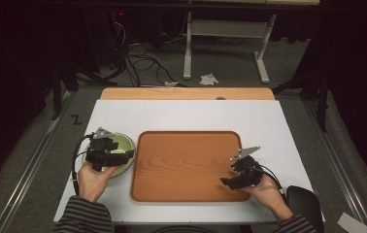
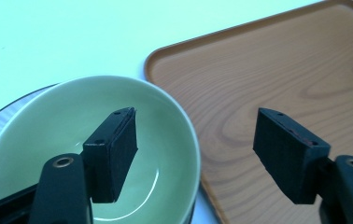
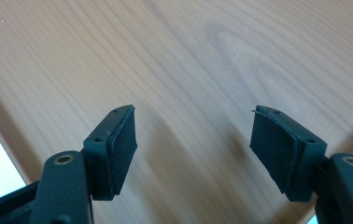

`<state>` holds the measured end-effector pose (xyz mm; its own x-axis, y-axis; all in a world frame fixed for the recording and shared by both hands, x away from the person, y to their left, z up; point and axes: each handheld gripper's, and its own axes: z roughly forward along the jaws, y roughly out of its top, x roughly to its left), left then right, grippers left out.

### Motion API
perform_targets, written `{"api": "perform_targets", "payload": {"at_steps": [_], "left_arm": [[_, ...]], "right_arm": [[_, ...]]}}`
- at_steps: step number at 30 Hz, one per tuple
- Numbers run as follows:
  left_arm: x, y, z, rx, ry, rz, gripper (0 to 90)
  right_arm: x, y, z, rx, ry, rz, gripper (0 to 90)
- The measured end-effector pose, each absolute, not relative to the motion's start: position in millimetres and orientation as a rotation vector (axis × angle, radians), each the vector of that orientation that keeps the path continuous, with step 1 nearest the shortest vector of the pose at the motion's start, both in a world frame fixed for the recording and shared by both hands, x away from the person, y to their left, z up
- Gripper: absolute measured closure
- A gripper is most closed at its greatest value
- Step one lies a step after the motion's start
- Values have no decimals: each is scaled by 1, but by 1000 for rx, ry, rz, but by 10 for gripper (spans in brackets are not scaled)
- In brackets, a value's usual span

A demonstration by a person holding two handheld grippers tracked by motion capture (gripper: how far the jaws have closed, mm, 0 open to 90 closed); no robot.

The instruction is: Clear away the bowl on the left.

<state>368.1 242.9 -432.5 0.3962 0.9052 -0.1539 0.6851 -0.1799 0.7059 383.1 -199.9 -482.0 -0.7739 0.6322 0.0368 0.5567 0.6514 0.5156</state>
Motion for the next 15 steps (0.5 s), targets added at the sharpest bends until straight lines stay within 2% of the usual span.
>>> {"api": "perform_targets", "payload": {"at_steps": [6,15], "left_arm": [[368,248,-434,1949,1393,401,332],[372,261,-437,1911,1453,415,325]], "right_arm": [[383,-200,-482,985,2718,770,331],[383,-200,-482,987,2718,776,330]]}}
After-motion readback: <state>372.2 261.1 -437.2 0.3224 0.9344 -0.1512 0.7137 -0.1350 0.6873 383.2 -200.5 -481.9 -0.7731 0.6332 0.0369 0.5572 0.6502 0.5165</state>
